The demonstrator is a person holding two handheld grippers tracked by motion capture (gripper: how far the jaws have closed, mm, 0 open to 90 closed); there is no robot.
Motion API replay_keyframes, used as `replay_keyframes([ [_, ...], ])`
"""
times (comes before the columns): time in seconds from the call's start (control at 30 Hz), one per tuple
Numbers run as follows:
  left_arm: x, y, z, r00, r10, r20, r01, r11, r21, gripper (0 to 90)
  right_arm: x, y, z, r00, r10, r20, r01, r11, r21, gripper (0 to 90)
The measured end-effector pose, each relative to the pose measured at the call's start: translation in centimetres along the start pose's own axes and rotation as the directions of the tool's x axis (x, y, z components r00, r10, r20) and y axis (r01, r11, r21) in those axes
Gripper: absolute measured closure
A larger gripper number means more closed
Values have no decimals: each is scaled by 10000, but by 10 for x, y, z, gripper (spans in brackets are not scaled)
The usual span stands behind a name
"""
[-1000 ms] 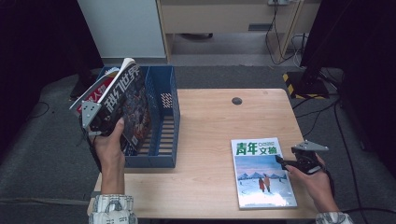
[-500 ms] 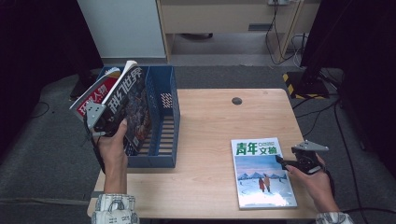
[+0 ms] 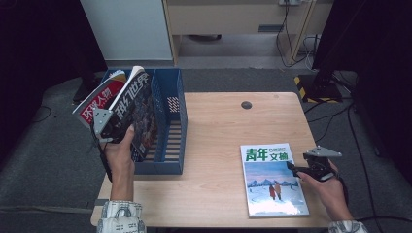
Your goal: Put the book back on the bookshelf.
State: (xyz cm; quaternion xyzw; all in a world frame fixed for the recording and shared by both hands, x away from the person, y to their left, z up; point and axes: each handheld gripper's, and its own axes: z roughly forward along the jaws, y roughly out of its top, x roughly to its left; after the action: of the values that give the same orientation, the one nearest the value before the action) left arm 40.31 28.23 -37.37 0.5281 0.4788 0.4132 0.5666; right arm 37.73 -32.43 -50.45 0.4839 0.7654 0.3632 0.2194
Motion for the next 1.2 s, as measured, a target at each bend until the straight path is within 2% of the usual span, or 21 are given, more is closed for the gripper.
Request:
replay_keyframes([
  [0.6,-1,-15,8,10000,-77,28,76,9996,254,825,0,0,0,10000,18,-16,-18,10000,28,197],
  [1.2,-2,-28,9,9998,-171,-119,176,9989,445,826,0,0,-1,10000,65,-22,-65,10000,22,198],
])
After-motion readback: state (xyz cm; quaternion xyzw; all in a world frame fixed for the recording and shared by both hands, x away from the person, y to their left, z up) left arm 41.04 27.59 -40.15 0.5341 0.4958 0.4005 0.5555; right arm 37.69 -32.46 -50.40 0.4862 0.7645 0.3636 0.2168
